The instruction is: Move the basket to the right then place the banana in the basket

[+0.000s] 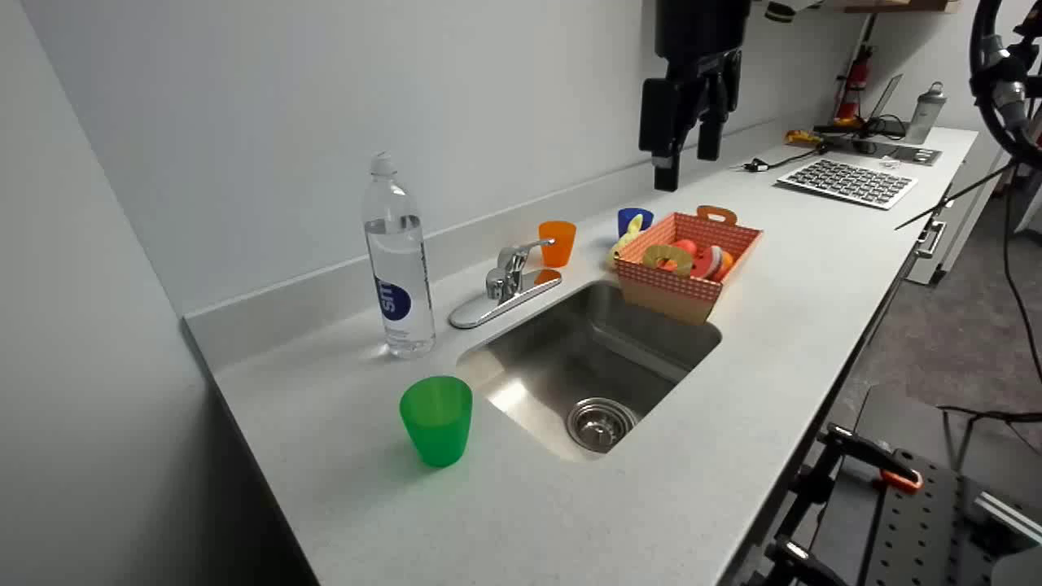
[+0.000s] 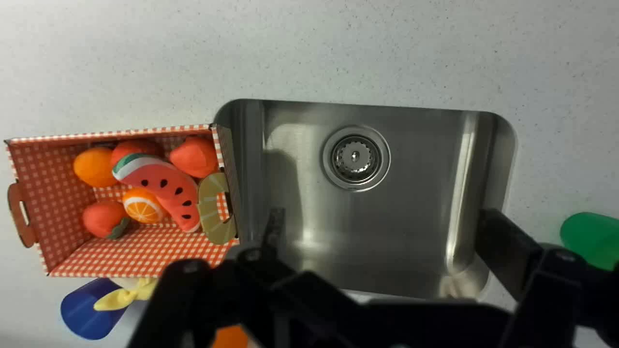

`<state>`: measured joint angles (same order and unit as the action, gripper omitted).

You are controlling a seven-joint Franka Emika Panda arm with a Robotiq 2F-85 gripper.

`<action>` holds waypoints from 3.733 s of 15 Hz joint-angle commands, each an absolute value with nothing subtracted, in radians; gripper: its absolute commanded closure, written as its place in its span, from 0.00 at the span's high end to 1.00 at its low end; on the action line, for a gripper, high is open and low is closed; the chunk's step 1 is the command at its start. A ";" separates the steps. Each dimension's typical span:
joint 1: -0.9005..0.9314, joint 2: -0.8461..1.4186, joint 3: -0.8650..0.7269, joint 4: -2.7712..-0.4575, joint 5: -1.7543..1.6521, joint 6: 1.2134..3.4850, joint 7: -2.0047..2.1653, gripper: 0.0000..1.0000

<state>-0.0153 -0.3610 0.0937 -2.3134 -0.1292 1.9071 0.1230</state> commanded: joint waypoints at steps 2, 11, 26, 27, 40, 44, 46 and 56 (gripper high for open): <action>-0.003 -0.359 0.083 -2.311 -0.133 1.904 0.126 1.00; -0.003 -0.359 0.083 -2.311 -0.133 1.904 0.126 1.00; -0.012 -0.327 0.068 -2.306 -0.129 1.926 0.136 1.00; -0.014 -0.318 0.064 -2.306 -0.129 1.932 0.135 1.00; -0.079 -0.079 -0.034 -2.250 -0.208 2.111 0.142 1.00; -0.096 0.017 -0.066 -2.201 -0.257 2.127 0.156 1.00; -0.100 0.061 -0.083 -2.179 -0.274 2.129 0.159 1.00; -0.086 0.202 -0.120 -2.157 -0.320 2.133 0.197 1.00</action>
<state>-0.0949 0.1666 -0.1110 -2.1772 -0.2931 2.1225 0.1625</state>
